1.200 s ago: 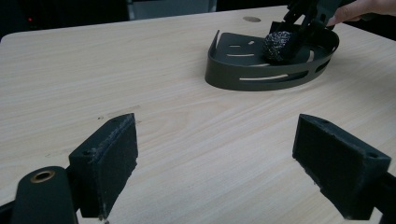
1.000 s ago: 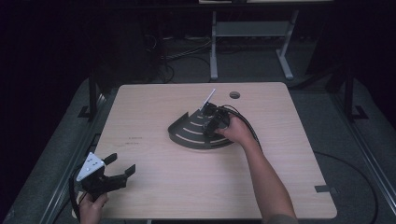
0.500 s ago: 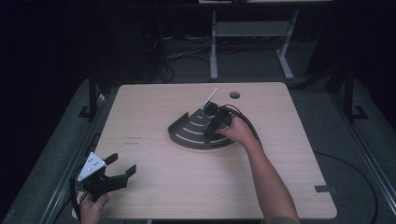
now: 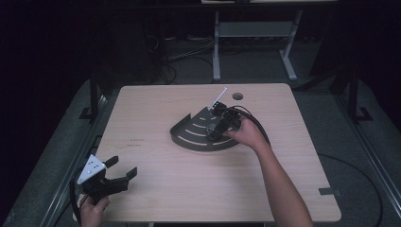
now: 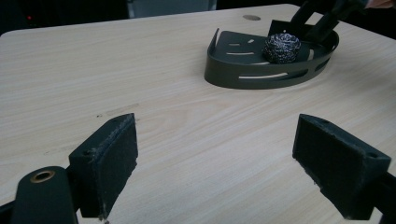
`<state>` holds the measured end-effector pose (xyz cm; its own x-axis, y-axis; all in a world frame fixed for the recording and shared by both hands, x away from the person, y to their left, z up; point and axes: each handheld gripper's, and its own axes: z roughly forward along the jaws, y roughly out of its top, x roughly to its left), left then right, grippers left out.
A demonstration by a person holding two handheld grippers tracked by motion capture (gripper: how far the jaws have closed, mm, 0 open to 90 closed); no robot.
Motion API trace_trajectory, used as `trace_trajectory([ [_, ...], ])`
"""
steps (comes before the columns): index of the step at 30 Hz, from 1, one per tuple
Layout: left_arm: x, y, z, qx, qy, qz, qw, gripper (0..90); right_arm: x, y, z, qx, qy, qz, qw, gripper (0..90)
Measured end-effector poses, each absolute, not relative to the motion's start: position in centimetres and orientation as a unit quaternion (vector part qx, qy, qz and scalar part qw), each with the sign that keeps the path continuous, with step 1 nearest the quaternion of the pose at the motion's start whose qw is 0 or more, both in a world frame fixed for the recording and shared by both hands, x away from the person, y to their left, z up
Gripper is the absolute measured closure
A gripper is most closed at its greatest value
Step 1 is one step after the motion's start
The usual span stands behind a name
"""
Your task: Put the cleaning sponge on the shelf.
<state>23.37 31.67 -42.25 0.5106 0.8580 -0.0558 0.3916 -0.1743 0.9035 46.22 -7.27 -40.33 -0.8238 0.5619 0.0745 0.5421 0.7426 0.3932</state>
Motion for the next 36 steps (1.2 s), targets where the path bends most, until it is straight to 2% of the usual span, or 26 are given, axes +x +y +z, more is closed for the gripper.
trace_trajectory([
  [14,23.4,31.3,-42.3,0.729,0.427,0.245,0.475,13.3,43.7,-9.9,-38.9,0.300,0.926,0.226,0.031,18.5],
  [36,23.3,30.9,-42.3,0.733,0.424,0.244,0.473,13.3,40.4,-13.2,-39.3,0.312,0.920,0.235,0.032,18.3],
])
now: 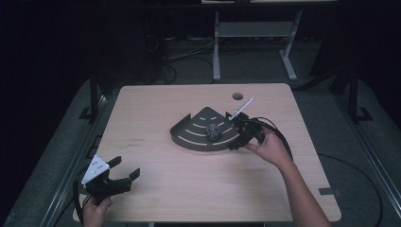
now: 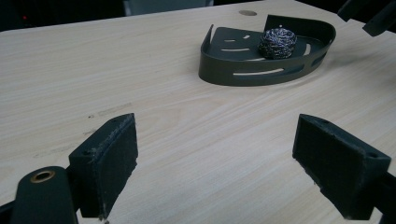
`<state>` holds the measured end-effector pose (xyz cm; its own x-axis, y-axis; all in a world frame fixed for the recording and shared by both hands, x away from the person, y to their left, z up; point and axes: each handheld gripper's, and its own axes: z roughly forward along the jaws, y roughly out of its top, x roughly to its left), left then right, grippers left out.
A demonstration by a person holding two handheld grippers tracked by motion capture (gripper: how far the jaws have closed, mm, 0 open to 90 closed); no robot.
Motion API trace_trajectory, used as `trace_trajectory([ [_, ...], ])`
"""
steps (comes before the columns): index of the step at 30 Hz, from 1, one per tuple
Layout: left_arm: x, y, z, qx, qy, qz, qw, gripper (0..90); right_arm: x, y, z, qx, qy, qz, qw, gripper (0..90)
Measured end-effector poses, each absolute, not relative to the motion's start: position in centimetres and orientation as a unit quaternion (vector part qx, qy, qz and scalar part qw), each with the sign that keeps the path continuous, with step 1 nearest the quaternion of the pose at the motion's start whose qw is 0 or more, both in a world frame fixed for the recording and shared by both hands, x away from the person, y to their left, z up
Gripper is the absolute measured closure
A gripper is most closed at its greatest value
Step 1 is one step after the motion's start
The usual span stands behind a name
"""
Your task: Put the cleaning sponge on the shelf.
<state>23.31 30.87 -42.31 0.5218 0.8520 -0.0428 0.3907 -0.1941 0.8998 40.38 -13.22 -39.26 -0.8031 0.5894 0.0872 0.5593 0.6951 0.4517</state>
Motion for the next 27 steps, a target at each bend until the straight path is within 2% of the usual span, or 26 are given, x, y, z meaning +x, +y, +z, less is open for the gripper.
trace_trajectory([
  [27,23.3,30.6,-42.4,0.738,0.419,0.244,0.469,13.3,36.4,-17.7,-41.1,0.337,0.906,0.253,0.025,18.8],
])
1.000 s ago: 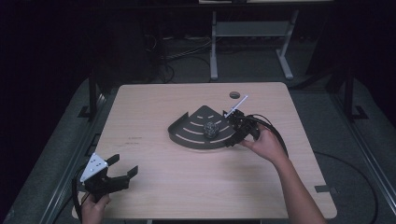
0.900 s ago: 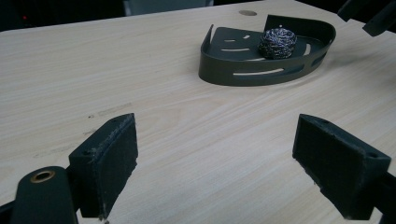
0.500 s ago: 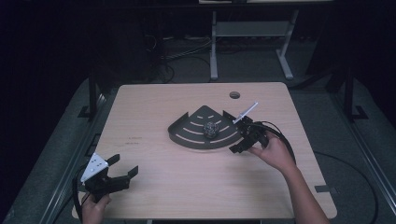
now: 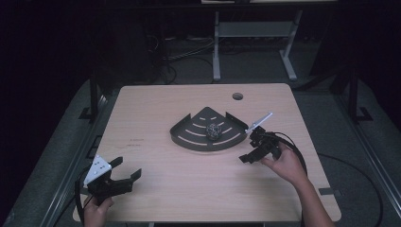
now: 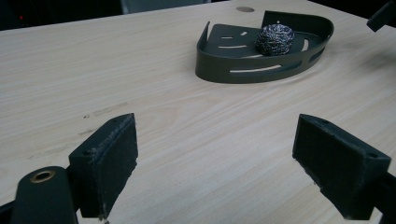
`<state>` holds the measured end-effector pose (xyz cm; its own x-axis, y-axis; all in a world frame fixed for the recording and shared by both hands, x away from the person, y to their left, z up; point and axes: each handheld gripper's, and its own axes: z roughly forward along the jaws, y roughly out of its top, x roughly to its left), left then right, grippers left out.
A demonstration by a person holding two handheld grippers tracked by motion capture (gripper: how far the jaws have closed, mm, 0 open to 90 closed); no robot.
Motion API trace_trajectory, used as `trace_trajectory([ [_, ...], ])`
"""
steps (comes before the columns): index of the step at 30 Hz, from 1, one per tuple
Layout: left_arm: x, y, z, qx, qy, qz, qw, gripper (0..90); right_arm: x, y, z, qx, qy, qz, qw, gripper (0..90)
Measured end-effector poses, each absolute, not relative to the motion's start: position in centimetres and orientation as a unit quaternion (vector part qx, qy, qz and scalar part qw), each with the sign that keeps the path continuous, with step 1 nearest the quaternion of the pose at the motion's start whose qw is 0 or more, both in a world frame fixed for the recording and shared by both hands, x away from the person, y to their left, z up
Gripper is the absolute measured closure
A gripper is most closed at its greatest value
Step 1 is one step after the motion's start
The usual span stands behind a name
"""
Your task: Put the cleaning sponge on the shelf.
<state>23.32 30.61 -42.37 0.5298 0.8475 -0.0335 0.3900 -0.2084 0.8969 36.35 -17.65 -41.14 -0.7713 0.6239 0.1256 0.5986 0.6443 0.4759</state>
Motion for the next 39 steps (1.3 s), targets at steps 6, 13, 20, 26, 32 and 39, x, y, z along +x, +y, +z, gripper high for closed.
trace_trajectory([
  [6,23.3,30.8,-42.3,0.734,0.421,0.244,0.473,13.3,35.4,-18.8,-41.2,0.347,0.900,0.263,0.025,18.7],
  [13,23.2,30.5,-42.3,0.738,0.418,0.243,0.471,13.3,34.0,-20.2,-41.5,0.357,0.894,0.270,0.030,18.9],
  [20,23.2,30.2,-42.4,0.740,0.416,0.248,0.467,13.3,32.6,-21.6,-42.3,0.366,0.893,0.258,0.032,18.7],
  [26,23.2,30.2,-42.5,0.741,0.417,0.245,0.466,13.3,31.3,-22.8,-43.0,0.375,0.888,0.265,0.033,19.2],
  [32,23.3,29.6,-42.7,0.749,0.410,0.241,0.461,13.3,30.0,-23.4,-43.5,0.376,0.886,0.268,0.038,18.5],
  [39,23.4,29.3,-42.9,0.755,0.406,0.235,0.458,13.3,27.6,-23.5,-43.5,0.360,0.884,0.295,0.041,17.2],
])
